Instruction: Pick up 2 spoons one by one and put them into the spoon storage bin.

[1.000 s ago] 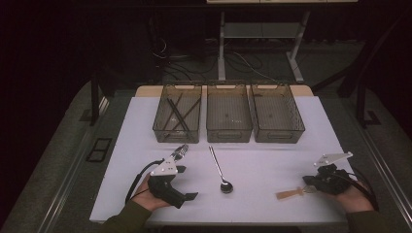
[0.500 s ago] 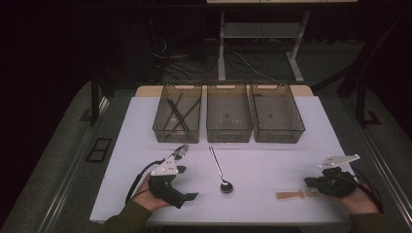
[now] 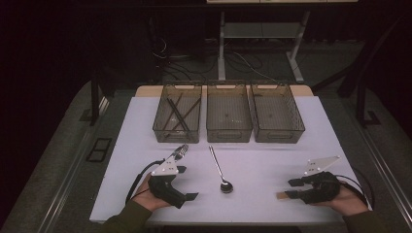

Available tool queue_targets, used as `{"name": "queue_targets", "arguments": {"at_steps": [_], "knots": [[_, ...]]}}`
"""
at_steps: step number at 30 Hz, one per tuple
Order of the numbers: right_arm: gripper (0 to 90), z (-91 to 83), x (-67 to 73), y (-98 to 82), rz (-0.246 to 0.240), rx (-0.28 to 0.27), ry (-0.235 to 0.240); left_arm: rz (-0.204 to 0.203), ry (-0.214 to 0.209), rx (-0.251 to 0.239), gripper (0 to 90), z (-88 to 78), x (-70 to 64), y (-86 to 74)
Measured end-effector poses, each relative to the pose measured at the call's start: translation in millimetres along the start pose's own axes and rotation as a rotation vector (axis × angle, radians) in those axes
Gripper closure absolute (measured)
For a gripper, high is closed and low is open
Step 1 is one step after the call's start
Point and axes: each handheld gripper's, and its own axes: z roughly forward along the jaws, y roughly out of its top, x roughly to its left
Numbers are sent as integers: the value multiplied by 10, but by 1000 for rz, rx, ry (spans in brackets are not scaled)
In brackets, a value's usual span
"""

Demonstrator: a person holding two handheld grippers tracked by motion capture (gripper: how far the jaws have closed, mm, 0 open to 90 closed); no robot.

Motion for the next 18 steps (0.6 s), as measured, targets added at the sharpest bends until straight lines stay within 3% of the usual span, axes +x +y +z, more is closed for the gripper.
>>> {"name": "queue_targets", "arguments": {"at_steps": [5, 13, 18], "knots": [[531, 70, 19, 12, -34, 23, 37, 1, -1, 0, 0, 1, -1, 0], [545, 126, 53, -8, -82, 51, 32, 0, -1, 1, 0, 3, -9, 2], [598, 128, 86, -13, -101, 55, 14, 1, -1, 0, 0, 3, -8, 2]]}}
